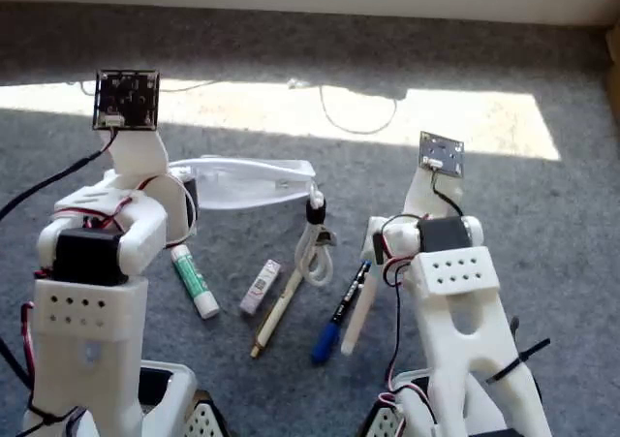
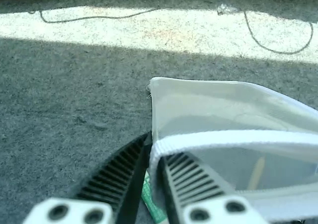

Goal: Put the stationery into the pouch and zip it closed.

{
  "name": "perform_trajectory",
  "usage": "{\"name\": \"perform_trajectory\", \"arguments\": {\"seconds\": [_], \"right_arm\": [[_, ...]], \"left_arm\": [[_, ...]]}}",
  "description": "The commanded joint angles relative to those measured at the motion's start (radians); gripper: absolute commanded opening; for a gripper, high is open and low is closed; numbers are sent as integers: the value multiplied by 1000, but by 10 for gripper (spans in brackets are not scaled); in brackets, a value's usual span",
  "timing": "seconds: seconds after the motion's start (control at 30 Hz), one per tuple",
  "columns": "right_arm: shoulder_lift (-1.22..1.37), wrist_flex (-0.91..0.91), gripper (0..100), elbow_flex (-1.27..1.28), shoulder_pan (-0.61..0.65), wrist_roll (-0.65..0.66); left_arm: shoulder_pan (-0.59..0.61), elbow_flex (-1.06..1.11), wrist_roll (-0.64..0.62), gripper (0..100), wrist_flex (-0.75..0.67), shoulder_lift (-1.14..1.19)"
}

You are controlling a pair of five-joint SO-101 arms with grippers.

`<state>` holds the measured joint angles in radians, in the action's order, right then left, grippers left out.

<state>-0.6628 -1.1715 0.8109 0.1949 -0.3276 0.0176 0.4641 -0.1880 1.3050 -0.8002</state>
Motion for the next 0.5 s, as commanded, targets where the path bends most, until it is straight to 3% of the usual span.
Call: {"name": "perform_trajectory", "arguments": {"seconds": [0.0,0.4,0.47], "right_arm": [[-116,28,8,8,4,18],[-397,24,8,47,4,20],[-456,28,8,44,4,68]], "left_arm": [[-12,-148,-11,6,32,143],[-12,-426,-12,6,155,378],[-12,-433,-23,6,152,406]]}}
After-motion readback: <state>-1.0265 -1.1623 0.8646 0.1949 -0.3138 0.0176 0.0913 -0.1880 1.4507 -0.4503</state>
